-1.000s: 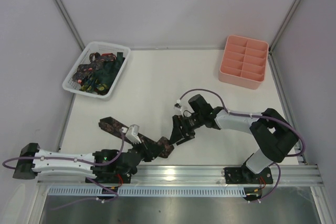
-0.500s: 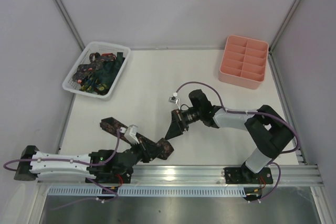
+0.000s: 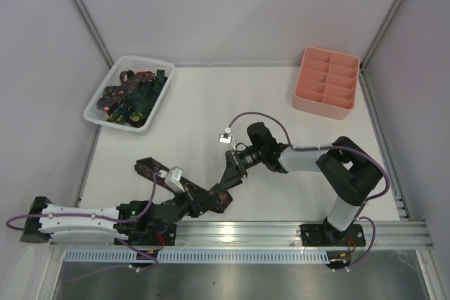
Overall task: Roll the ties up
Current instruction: Roll the tie
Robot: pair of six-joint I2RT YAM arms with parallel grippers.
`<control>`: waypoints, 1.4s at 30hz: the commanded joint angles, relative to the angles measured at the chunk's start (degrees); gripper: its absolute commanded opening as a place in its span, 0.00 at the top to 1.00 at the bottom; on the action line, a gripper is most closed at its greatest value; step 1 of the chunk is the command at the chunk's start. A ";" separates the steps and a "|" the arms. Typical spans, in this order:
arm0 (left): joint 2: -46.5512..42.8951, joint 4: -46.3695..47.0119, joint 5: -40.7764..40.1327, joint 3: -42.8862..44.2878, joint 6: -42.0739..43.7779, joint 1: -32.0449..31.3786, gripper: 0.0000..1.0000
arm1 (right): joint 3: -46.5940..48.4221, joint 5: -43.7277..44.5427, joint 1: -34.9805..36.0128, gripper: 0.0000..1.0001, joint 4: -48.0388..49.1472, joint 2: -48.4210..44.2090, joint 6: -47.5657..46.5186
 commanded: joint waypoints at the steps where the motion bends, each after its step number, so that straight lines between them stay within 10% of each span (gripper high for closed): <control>1: -0.64 1.56 -1.60 0.23 1.38 -0.27 1.00 | 1.68 -2.36 1.85 0.06 9.40 0.99 4.25; 15: -1.69 0.86 -2.57 -0.12 0.76 -0.27 1.00 | -3.33 -5.61 3.87 0.22 21.10 2.49 12.43; 42: 1.03 -2.48 -2.13 0.41 -1.61 -0.27 0.99 | -3.68 -6.40 5.89 0.84 14.68 1.87 8.83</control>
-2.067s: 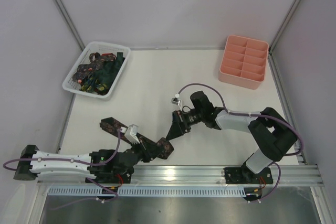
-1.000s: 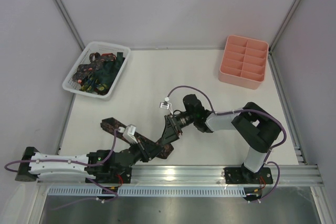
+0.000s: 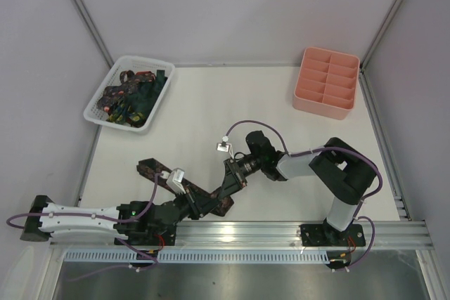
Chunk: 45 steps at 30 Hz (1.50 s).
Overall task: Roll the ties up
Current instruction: Roll the tie
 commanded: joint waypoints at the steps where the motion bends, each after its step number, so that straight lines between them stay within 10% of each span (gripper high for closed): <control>1: 1.01 -2.96 -3.94 0.58 -1.52 0.36 1.00 | 1.10 -4.30 2.22 0.85 1.39 -0.62 0.50; 5: 1.97 -6.56 -4.38 2.25 -3.11 0.27 0.94 | 1.81 -4.57 2.40 1.00 -0.54 -0.45 -0.90; 12: 4.96 -12.45 -6.40 7.43 -0.22 0.27 0.48 | 3.04 -3.87 2.57 1.00 -6.24 -0.36 -4.94; 21: 2.60 -17.37 -8.16 10.25 1.81 0.27 0.38 | 3.92 -3.43 2.49 1.00 -10.37 -0.27 -7.23; 30: 1.18 -15.37 -8.78 12.63 11.20 0.27 0.39 | 5.50 -1.94 2.49 1.00 -14.86 1.40 -9.96; 34: 3.20 -19.90 -10.70 13.50 2.57 0.36 0.38 | 6.55 -2.11 2.75 1.00 -16.44 2.10 -10.30; 39: 9.52 -44.95 -10.89 18.07 -21.87 1.67 0.74 | 9.89 -0.35 4.50 1.00 -27.07 2.89 -15.84; 45: 13.22 -37.25 0.08 13.69 -16.82 10.19 0.94 | 13.93 0.53 5.91 1.00 -34.71 5.88 -17.77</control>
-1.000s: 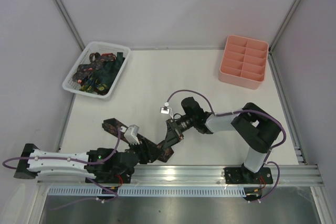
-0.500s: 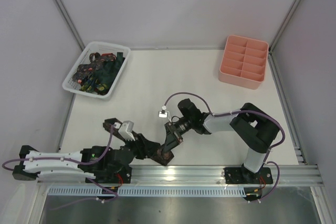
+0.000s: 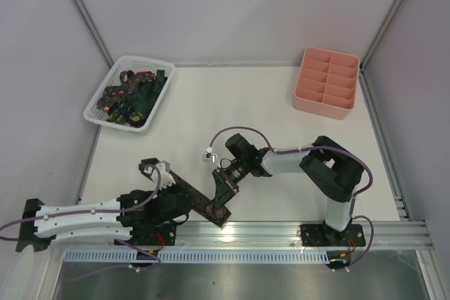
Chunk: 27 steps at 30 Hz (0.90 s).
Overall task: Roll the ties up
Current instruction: Roll the tie
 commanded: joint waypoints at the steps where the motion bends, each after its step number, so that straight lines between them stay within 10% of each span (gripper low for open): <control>1: 1.88 2.01 6.85 -2.58 -2.55 5.23 0.96 | 3.53 0.98 0.99 1.00 -8.23 2.25 -3.98; 27: 5.14 10.18 9.93 -0.39 6.85 6.57 0.99 | 17.34 15.93 3.90 0.87 -32.33 14.48 -9.97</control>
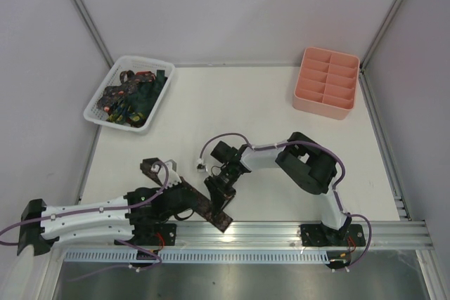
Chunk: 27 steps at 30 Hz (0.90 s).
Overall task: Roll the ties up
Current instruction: Roll the tie
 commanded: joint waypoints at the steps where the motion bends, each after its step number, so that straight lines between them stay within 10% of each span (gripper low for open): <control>1: -0.50 7.63 2.79 -0.08 4.95 0.23 0.99 | 1.91 3.93 0.27 0.85 -3.37 0.62 -1.75; 11: 2.05 10.55 6.49 1.41 7.68 0.32 1.00 | 1.47 4.46 0.27 0.55 -5.21 -2.72 -2.01; 27: -4.28 4.65 4.11 0.97 6.10 0.32 1.00 | 5.95 7.80 -0.70 0.37 -11.28 -4.22 -3.15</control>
